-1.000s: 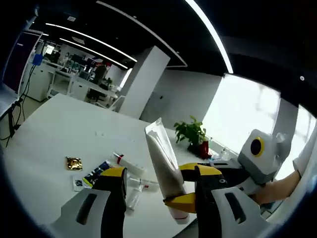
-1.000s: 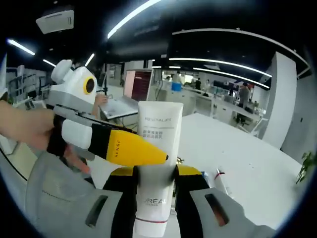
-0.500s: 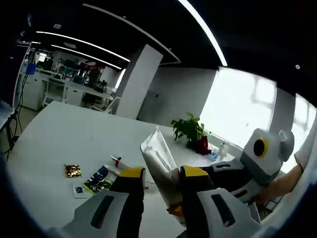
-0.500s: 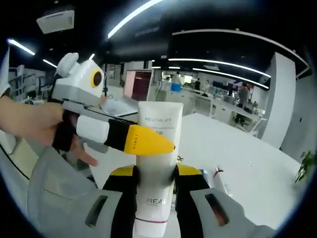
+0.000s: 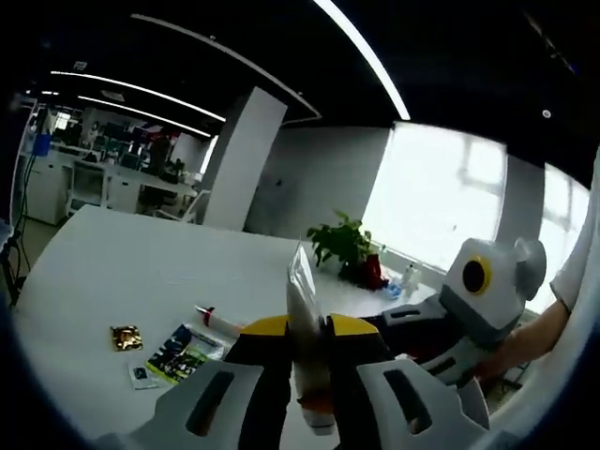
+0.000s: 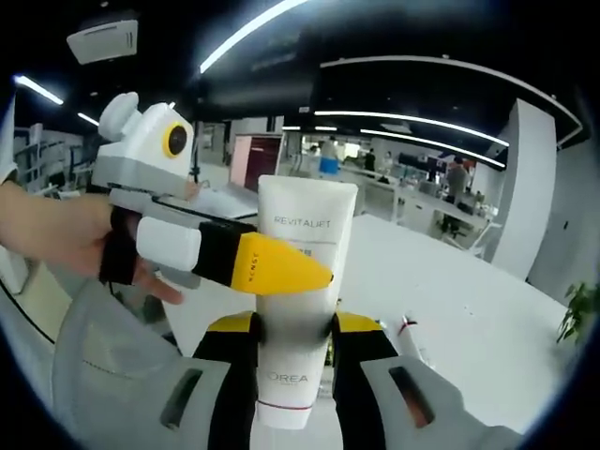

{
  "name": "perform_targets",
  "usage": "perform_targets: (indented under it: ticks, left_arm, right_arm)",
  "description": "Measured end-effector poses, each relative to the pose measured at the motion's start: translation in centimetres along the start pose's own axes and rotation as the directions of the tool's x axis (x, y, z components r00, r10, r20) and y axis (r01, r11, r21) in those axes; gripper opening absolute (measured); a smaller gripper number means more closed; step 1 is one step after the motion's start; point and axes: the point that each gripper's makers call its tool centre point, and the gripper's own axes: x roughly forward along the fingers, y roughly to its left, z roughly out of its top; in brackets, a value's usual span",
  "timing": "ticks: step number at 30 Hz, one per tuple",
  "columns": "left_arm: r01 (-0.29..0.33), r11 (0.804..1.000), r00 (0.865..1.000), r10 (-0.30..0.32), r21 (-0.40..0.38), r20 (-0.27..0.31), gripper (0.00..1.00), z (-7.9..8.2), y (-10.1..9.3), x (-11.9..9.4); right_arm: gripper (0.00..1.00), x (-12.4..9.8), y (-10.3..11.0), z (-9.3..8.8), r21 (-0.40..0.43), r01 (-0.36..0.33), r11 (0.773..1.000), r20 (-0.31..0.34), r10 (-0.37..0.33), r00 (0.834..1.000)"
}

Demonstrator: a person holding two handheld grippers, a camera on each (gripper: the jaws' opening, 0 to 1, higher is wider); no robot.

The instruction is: Arrange the skincare products in the storage area until every visible bottle or jar stands upright without overlapping.

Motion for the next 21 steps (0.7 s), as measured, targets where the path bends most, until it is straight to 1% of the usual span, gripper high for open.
perform_targets:
  ticks: [3,6,8,10,12,13,14,15,18,19,21]
  left_arm:
    - [0.011,1.0,1.0,-0.011,0.018,-0.007,0.11,0.4,-0.4,0.0]
    - [0.019,0.999,1.0,-0.019,0.03,-0.018,0.11,0.6,-0.7,0.1]
    - [0.032,0.999,0.999,-0.031,0.031,-0.022,0.1,0.6,-1.0,0.3]
    - [0.05,0.997,0.998,-0.048,0.054,-0.031,0.1,0.6,-1.3,0.5]
    - [0.082,0.991,0.996,-0.078,0.109,-0.038,0.1,0.6,-2.1,0.7]
    - [0.095,0.988,0.995,-0.091,0.121,-0.042,0.09,0.6,-2.6,0.8]
    - [0.112,0.985,0.993,-0.107,0.131,-0.047,0.09,0.6,-2.9,0.9]
    - [0.122,0.984,0.992,-0.117,0.133,-0.049,0.09,0.7,-2.8,0.9]
    - [0.168,0.975,0.985,-0.16,0.142,-0.063,0.09,0.5,-3.8,1.3]
    - [0.185,0.971,0.982,-0.177,0.154,-0.068,0.09,0.5,-4.0,1.5]
    - [0.22,0.961,0.974,-0.209,0.166,-0.083,0.09,0.5,-4.7,1.7]
  right_arm:
    - [0.31,-0.2,-0.1,0.4,0.004,0.0,1.0,0.015,0.0,1.0]
    - [0.31,-0.4,-0.2,0.6,0.002,-0.015,1.0,0.034,0.015,0.999]
    - [0.32,-0.5,-0.4,0.6,0.02,-0.027,0.999,0.042,0.026,0.999]
    - [0.32,-0.7,-0.5,0.6,0.037,-0.042,0.998,0.046,0.041,0.998]
    - [0.31,-0.8,-0.6,0.5,0.083,-0.078,0.993,0.053,0.074,0.996]
    - [0.31,-0.9,-0.7,0.5,0.096,-0.085,0.992,0.053,0.08,0.995]
    - [0.31,-1.0,-0.9,0.5,0.097,-0.089,0.991,0.052,0.084,0.995]
    - [0.32,-1.2,-1.0,0.5,0.098,-0.096,0.991,0.053,0.091,0.994]
    - [0.32,-1.5,-1.0,0.4,0.114,-0.132,0.985,0.062,0.126,0.99]
    - [0.32,-1.7,-1.1,0.2,0.122,-0.15,0.981,0.067,0.143,0.987]
    - [0.34,-2.0,-1.3,-0.5,0.121,-0.175,0.977,0.051,0.17,0.984]
